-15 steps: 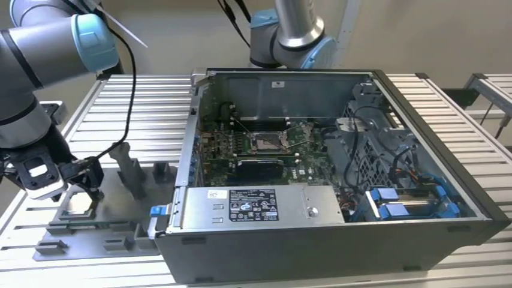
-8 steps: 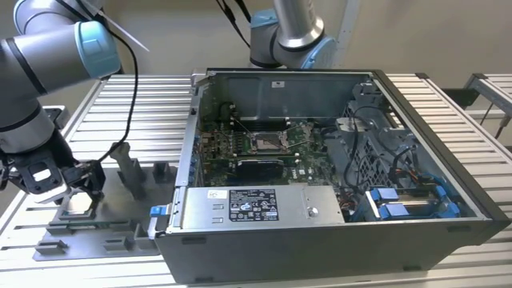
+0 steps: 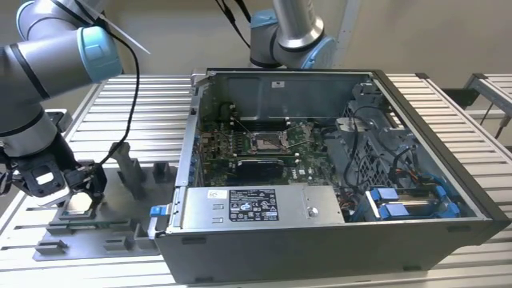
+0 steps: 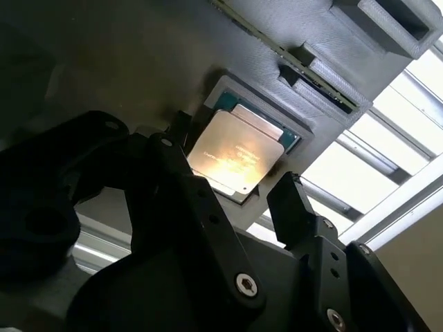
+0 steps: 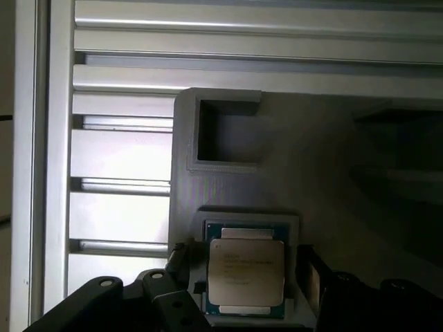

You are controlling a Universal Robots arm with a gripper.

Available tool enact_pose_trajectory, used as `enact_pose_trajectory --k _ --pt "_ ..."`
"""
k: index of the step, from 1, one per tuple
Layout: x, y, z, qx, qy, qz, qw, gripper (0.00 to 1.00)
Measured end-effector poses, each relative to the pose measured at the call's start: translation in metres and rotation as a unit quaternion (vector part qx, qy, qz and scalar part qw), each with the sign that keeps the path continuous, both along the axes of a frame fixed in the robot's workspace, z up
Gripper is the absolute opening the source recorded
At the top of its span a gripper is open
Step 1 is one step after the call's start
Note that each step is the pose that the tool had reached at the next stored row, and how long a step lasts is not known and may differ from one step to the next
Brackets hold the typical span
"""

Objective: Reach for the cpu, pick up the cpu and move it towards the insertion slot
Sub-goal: 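Pick up the cpu and move it towards the insertion slot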

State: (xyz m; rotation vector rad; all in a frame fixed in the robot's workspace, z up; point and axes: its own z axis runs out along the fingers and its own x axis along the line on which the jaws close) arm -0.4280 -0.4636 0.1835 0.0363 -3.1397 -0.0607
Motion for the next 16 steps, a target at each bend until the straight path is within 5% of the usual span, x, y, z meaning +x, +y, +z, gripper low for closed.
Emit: enact_pose_trajectory --k 5,6,16 --pt "0.0000 0.0000 -0.0003 0.0000 0.0000 0.000 1.00000 1.00" --pt "0.0001 0.0000 -0.0003 0.0000 -0.0001 0.000 1.00000 0.00" --pt "0.0000 0.0000 -0.0007 0.0000 0.0000 0.000 1.00000 0.00"
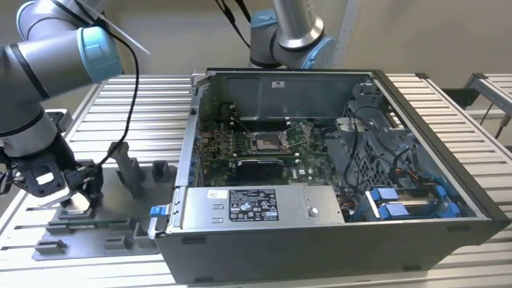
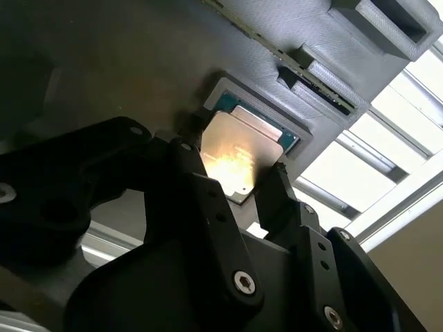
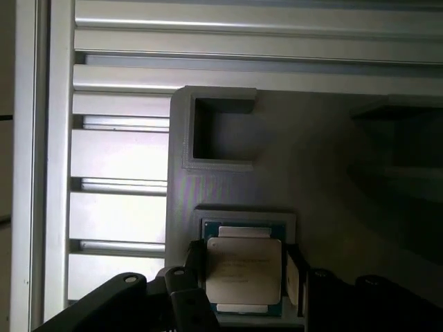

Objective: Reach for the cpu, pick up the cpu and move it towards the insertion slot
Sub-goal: 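Pick up the cpu and move it towards the insertion slot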

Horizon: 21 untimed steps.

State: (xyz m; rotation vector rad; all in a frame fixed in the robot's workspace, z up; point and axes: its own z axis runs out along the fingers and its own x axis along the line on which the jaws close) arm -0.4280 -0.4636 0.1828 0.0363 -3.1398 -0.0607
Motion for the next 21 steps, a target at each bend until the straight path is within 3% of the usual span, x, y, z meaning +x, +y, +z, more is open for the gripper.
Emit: enact_pose_trajectory --k 3,5,17,21 --pt "0.0000 0.0000 -0.0001 0.0000 0.0000 0.000 1.00000 0.00" --pt "0.0001 0.0000 0.0033 0.0011 -0.0006 0.000 1.00000 0.00" --pt "0.0000 -0.0001 0.0586 0.0007 0.0000 0.000 1.00000 0.00" --pt "0.0000 -0.0001 0.0728 0.0007 0.0000 0.000 1.00000 0.00"
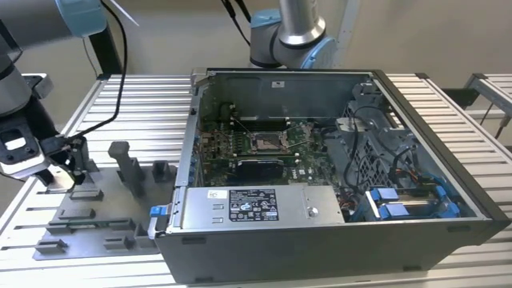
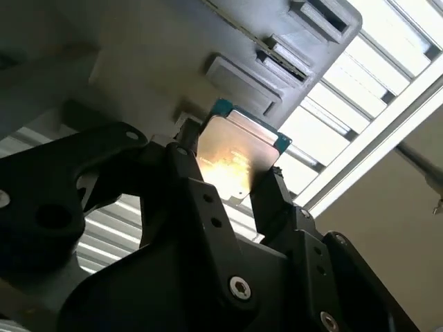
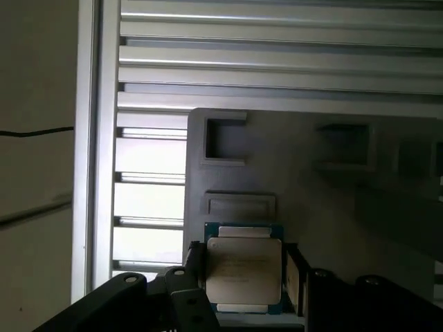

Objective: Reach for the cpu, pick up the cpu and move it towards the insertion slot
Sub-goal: 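Pick up the cpu and move it towards the insertion slot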

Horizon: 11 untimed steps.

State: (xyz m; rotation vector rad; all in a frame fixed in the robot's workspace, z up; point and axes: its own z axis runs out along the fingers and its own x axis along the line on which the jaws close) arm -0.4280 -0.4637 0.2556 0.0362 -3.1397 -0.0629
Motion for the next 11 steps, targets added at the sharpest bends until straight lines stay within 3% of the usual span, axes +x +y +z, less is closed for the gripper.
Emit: enact_pose_trajectory --k 11 --pt "0.0000 0.0000 0.0337 0.0000 -0.0001 0.000 1.00000 0.00"
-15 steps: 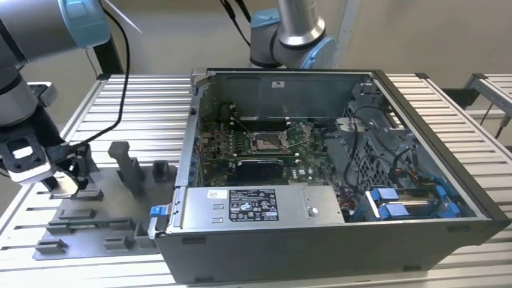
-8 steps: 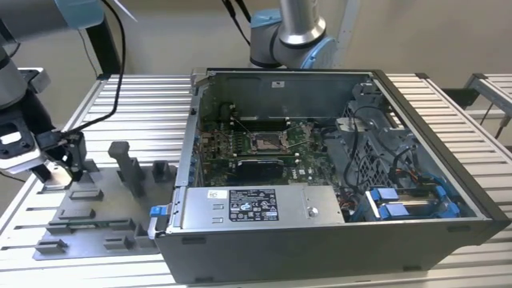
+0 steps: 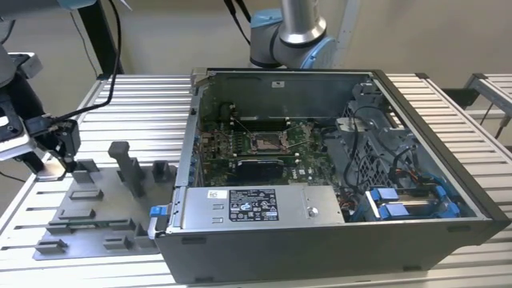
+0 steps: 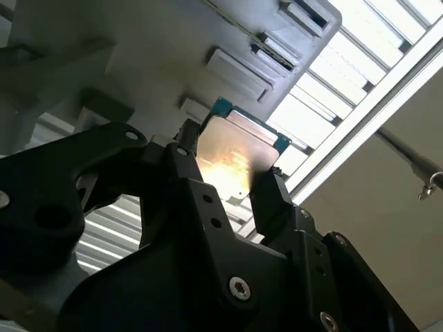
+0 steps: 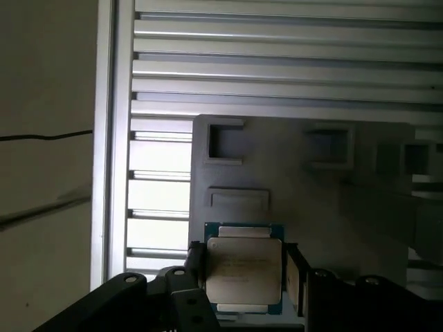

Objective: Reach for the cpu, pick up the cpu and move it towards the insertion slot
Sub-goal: 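Pick up the cpu and move it towards the insertion slot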

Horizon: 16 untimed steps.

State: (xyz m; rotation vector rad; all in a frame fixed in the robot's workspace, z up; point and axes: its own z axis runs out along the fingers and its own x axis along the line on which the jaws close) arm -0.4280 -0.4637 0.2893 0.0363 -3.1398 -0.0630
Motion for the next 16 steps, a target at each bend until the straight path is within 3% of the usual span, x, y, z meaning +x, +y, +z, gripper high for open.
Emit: enact_pose_trajectory --k 16 --pt "0.0000 0.0000 0.0400 0.0000 0.0000 0.000 1.00000 0.00"
